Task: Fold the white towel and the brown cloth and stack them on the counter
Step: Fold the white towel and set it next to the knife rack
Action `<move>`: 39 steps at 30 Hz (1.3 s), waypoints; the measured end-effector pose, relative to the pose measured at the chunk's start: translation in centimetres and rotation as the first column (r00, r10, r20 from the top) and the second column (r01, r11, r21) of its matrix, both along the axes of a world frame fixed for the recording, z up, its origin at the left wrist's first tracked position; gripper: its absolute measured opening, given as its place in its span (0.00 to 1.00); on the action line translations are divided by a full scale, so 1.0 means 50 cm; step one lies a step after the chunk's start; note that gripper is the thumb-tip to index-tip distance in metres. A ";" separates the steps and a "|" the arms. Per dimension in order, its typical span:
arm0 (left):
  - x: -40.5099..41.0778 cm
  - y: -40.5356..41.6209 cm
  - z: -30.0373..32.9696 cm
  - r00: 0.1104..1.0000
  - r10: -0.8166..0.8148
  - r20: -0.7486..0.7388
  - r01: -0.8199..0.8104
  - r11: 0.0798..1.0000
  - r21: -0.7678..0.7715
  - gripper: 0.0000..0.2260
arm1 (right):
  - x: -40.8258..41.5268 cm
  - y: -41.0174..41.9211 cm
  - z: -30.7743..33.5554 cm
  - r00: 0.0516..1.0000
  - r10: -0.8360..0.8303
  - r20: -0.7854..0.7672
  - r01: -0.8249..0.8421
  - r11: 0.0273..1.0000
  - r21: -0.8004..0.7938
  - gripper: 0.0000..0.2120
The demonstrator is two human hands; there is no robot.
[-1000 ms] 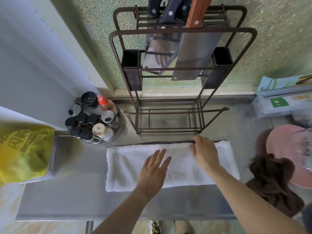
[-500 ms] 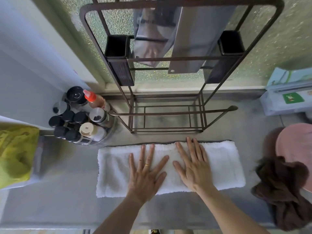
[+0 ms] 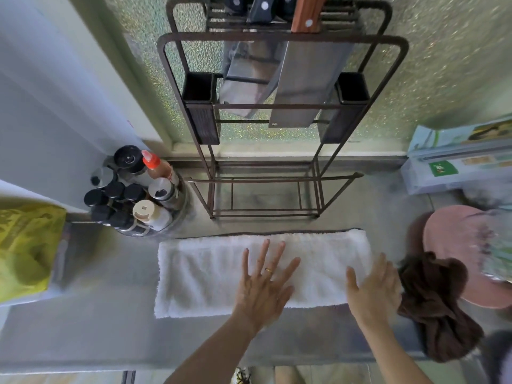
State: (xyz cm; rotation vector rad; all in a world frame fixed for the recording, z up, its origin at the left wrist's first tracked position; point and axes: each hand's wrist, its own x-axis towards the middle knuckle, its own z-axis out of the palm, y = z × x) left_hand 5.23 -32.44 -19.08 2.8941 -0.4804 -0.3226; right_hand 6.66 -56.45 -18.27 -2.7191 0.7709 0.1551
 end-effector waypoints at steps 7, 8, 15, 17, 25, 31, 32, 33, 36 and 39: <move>-0.019 -0.016 0.014 0.996 0.041 -0.080 -0.044 0.999 -0.029 0.26 | 0.000 0.014 0.058 0.999 -0.035 -0.016 0.036 0.994 0.102 0.26; -0.029 -0.004 0.024 0.996 0.053 -0.072 -0.057 0.997 -0.052 0.26 | 0.001 0.038 0.078 0.999 -0.031 0.029 0.028 0.992 0.124 0.24; -0.074 0.119 0.122 0.777 0.523 -0.351 -0.613 0.502 -0.610 0.15 | -0.022 0.294 0.176 0.877 0.257 0.405 -0.358 0.913 0.196 0.20; -0.075 0.163 0.157 0.595 0.602 -0.532 -0.721 0.107 -0.684 0.13 | -0.037 0.389 0.181 0.828 0.359 0.431 -0.478 0.854 0.207 0.21; -0.083 0.352 0.108 0.211 0.580 -0.787 -0.889 -0.220 -0.401 0.17 | -0.149 0.576 0.097 0.481 0.849 0.220 -0.848 0.386 0.362 0.19; -0.072 0.342 0.108 0.430 0.703 -0.567 -0.860 0.128 -0.494 0.15 | -0.137 0.459 0.077 0.725 0.626 0.286 -0.676 0.726 0.123 0.18; -0.062 0.336 0.109 0.448 0.703 -0.552 -0.852 0.148 -0.503 0.15 | -0.126 0.438 0.072 0.746 0.604 0.282 -0.647 0.757 0.091 0.19; -0.051 0.331 0.108 0.454 0.697 -0.555 -0.848 0.145 -0.510 0.15 | -0.116 0.420 0.066 0.757 0.598 0.263 -0.634 0.770 0.076 0.21; -0.024 0.328 0.102 0.480 0.679 -0.555 -0.824 0.131 -0.551 0.15 | -0.098 0.388 0.040 0.752 0.641 0.154 -0.657 0.748 0.097 0.23; -0.030 0.342 0.106 0.589 0.656 -0.472 -0.748 0.222 -0.625 0.17 | -0.098 0.380 0.024 0.752 0.640 0.161 -0.658 0.745 0.110 0.18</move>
